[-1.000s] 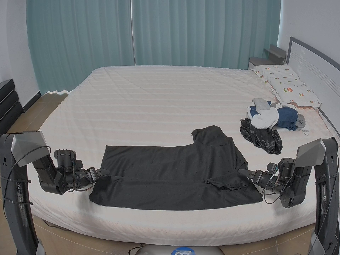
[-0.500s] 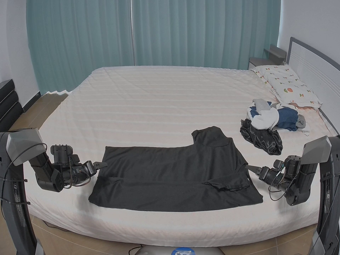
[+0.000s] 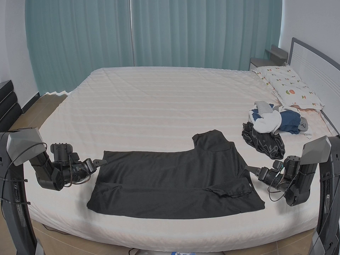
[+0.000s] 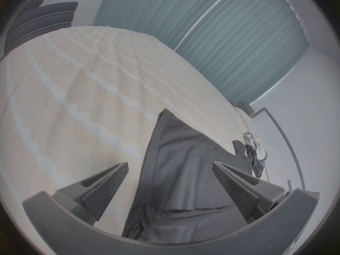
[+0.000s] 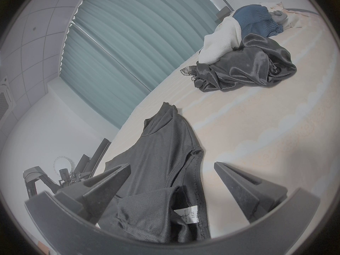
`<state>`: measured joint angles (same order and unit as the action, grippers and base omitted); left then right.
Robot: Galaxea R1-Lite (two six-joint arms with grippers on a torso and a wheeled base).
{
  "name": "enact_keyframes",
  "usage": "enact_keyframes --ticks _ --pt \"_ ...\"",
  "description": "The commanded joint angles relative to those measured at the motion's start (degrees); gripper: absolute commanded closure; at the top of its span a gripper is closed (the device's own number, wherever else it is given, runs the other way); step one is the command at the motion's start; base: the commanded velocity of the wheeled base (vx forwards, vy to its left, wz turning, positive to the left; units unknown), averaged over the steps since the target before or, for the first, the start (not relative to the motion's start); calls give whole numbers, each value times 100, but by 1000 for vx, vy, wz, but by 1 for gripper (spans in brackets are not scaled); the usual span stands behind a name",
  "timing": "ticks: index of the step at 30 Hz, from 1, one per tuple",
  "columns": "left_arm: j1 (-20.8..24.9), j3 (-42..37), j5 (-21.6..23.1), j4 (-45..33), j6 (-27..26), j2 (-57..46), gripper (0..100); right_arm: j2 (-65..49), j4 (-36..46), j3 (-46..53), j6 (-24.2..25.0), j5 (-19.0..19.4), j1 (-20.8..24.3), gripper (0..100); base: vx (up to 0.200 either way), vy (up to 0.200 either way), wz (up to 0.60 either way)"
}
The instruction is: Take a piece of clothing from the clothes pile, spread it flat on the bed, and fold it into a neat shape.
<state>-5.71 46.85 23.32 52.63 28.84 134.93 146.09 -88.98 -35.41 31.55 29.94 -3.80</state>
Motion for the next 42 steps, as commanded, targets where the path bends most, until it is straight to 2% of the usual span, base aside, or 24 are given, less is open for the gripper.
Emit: enact_keyframes --ticks 1,3,5,12,18,19,22,23,24,28,30,32,34,37,42 --pt "17 290 -47 -7 412 -10 0 -2 -49 8 -8 3 29 0 0 0 0" --pt "43 518 -100 -60 790 -45 0 -2 -58 8 -8 3 29 0 0 0 0" --pt "78 720 -170 -86 930 -10 0 7 -49 17 -8 3 20 0 0 0 0" --pt "157 1511 -275 -789 974 174 0 -19 -58 35 0 3 29 0 0 0 0" --pt "131 1353 -302 -728 1370 280 0 -722 -49 571 18 -85 222 0 0 0 0" --pt "122 1318 -319 -587 1396 289 0 -1013 -49 799 97 -225 336 0 0 0 0" --pt "26 993 -240 -420 1668 122 0 -1549 30 949 739 -586 749 0 0 0 0" --pt "26 975 -240 -420 1695 122 0 -1566 39 931 800 -621 793 0 0 0 0" --pt "43 914 -249 -411 1783 87 0 -1628 188 790 914 -806 1048 0 0 0 0" --pt "113 756 -240 -385 1862 -54 0 -1795 733 702 914 -1263 1426 0 0 0 0" --pt "149 633 -240 -341 1915 -89 0 -1927 1093 861 1108 -1632 1681 0 0 0 0" --pt "157 615 -223 -323 1958 -98 0 -1883 1120 1160 1538 -2062 1936 0 0 0 0" --pt "157 624 -161 -323 2029 -98 0 -1839 1120 1318 2180 -2440 2156 0 0 0 0" --pt "157 606 -56 -314 2038 -98 0 -1821 1199 1406 2760 -2678 2358 0 0 0 0" --pt "149 589 -56 -314 2029 -98 0 -1557 1199 1529 2883 -2853 2446 0 0 0 0"
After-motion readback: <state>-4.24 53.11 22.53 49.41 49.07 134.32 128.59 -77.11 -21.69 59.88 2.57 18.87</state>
